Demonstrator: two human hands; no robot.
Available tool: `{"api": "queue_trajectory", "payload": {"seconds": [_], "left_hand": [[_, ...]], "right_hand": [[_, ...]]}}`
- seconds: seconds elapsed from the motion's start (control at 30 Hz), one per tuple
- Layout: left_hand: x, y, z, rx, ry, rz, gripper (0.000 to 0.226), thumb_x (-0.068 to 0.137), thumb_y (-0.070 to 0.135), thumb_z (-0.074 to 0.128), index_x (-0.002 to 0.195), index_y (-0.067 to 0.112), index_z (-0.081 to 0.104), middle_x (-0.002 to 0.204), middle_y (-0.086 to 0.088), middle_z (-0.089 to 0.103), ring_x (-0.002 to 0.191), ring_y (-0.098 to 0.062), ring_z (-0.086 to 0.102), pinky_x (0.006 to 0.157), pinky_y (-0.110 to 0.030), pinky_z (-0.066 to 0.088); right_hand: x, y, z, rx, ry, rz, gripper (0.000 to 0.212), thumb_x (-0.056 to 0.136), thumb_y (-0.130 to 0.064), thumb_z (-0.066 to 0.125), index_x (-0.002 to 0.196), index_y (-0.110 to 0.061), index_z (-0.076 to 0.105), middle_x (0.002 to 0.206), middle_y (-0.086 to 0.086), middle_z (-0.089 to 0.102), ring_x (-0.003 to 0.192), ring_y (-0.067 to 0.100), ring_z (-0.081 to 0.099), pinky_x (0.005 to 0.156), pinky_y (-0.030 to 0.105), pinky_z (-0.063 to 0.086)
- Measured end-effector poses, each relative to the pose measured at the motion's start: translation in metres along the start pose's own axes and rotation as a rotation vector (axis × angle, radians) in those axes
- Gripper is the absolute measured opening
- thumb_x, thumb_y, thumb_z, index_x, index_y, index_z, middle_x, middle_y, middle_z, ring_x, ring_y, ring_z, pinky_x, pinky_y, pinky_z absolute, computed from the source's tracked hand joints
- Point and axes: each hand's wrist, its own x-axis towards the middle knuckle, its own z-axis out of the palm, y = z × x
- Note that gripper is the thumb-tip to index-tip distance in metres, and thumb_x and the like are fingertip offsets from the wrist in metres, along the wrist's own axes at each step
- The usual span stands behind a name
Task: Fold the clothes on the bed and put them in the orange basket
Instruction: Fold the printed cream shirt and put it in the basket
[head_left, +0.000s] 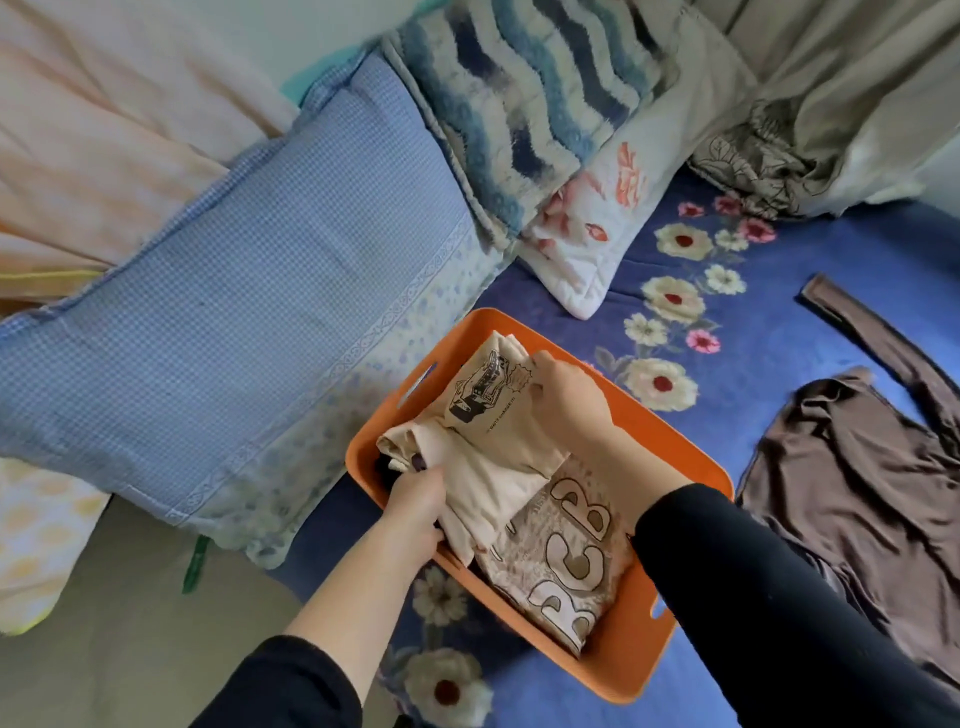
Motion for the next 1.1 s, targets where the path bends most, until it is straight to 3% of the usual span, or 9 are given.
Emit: {"api": "queue_trajectory", "payload": {"seconds": [0.03, 0.17, 0.27, 0.37, 0.47, 0.57, 0.77, 1.03, 1.1], "left_hand": [[0.008, 0.003, -0.003, -0.009, 0.013, -0.013, 0.032, 0.097, 0.019, 0.048, 0.128, 0.012, 0.051, 0.118, -0.012, 0.056, 0.1, -0.028, 0.051, 0.082, -0.04, 0.043], [0.013, 0.005, -0.008, 0.188, 0.015, 0.045, 0.057, 0.082, 0.026, 0.058, 0.133, 0.004, 0.047, 0.123, -0.012, 0.056, 0.111, -0.027, 0.053, 0.087, -0.038, 0.044], [0.004, 0.003, 0.0, 0.703, 0.11, 0.42, 0.08, 0.083, 0.029, 0.054, 0.15, 0.007, 0.016, 0.155, -0.013, 0.012, 0.143, -0.03, 0.015, 0.116, -0.043, 0.023], [0.009, 0.003, 0.014, 1.315, 0.138, 0.694, 0.078, 0.094, 0.029, 0.044, 0.151, 0.001, -0.001, 0.156, -0.02, -0.022, 0.144, -0.035, -0.021, 0.119, -0.043, -0.004], [0.037, 0.002, 0.019, 1.617, 0.124, 0.471, 0.097, 0.095, 0.049, 0.044, 0.147, -0.003, -0.018, 0.145, -0.03, -0.036, 0.135, -0.047, -0.034, 0.115, -0.054, -0.011], [0.063, -0.006, 0.021, 1.712, 0.111, 0.209, 0.114, 0.087, 0.066, 0.045, 0.144, 0.0, -0.026, 0.144, -0.035, -0.035, 0.132, -0.051, -0.035, 0.11, -0.058, -0.017], [0.092, -0.016, 0.019, 1.784, 0.095, 0.067, 0.126, 0.075, 0.081, 0.044, 0.125, 0.005, -0.044, 0.122, -0.03, -0.053, 0.129, -0.047, -0.042, 0.109, -0.054, -0.022], [0.119, -0.025, 0.022, 1.817, 0.135, 0.029, 0.134, 0.067, 0.086, 0.046, 0.125, 0.004, -0.043, 0.129, -0.03, -0.05, 0.131, -0.046, -0.04, 0.093, -0.053, -0.038], [0.118, -0.023, 0.022, 1.836, 0.128, 0.014, 0.135, 0.069, 0.085, 0.046, 0.132, 0.004, -0.041, 0.136, -0.032, -0.046, 0.132, -0.047, -0.038, 0.1, -0.054, -0.033]], "right_hand": [[0.009, -0.001, 0.006, 0.011, -0.016, -0.01, 0.003, 0.09, -0.006, 0.044, 0.089, -0.008, 0.046, 0.075, 0.006, 0.054, 0.069, 0.029, 0.054, 0.054, 0.037, 0.04], [0.021, -0.001, 0.022, -0.094, 0.051, -0.119, 0.042, 0.086, -0.002, 0.052, 0.127, -0.006, 0.051, 0.113, 0.013, 0.06, 0.102, 0.033, 0.056, 0.079, 0.042, 0.047], [0.026, -0.009, 0.037, -0.219, 0.119, -0.345, 0.047, 0.07, 0.002, 0.062, 0.116, -0.007, 0.062, 0.109, 0.01, 0.063, 0.094, 0.032, 0.061, 0.073, 0.041, 0.048], [0.031, -0.011, 0.06, -0.314, -0.057, -0.48, 0.047, 0.074, -0.011, 0.066, 0.121, -0.012, 0.062, 0.121, 0.009, 0.062, 0.107, 0.03, 0.06, 0.083, 0.042, 0.049], [0.04, 0.001, 0.078, -0.374, -0.343, -0.384, 0.064, 0.094, -0.035, 0.048, 0.152, -0.026, 0.022, 0.16, 0.004, 0.017, 0.147, 0.03, 0.013, 0.117, 0.051, 0.012], [0.051, 0.021, 0.099, -0.419, -0.408, -0.365, 0.067, 0.098, -0.048, 0.036, 0.154, -0.032, 0.003, 0.163, 0.0, -0.003, 0.148, 0.026, -0.013, 0.118, 0.048, -0.009], [0.055, 0.045, 0.136, -0.483, -0.399, -0.361, 0.069, 0.08, -0.064, -0.012, 0.143, -0.036, -0.024, 0.152, -0.007, -0.025, 0.139, 0.018, -0.032, 0.113, 0.041, -0.023], [0.058, 0.05, 0.151, -0.464, -0.376, -0.369, 0.065, 0.089, -0.061, -0.004, 0.145, -0.033, -0.025, 0.151, -0.007, -0.03, 0.141, 0.018, -0.031, 0.113, 0.041, -0.023], [0.055, 0.042, 0.145, -0.452, -0.397, -0.35, 0.066, 0.096, -0.057, 0.011, 0.151, -0.031, -0.015, 0.157, -0.005, -0.021, 0.145, 0.019, -0.024, 0.116, 0.041, -0.019]]}}
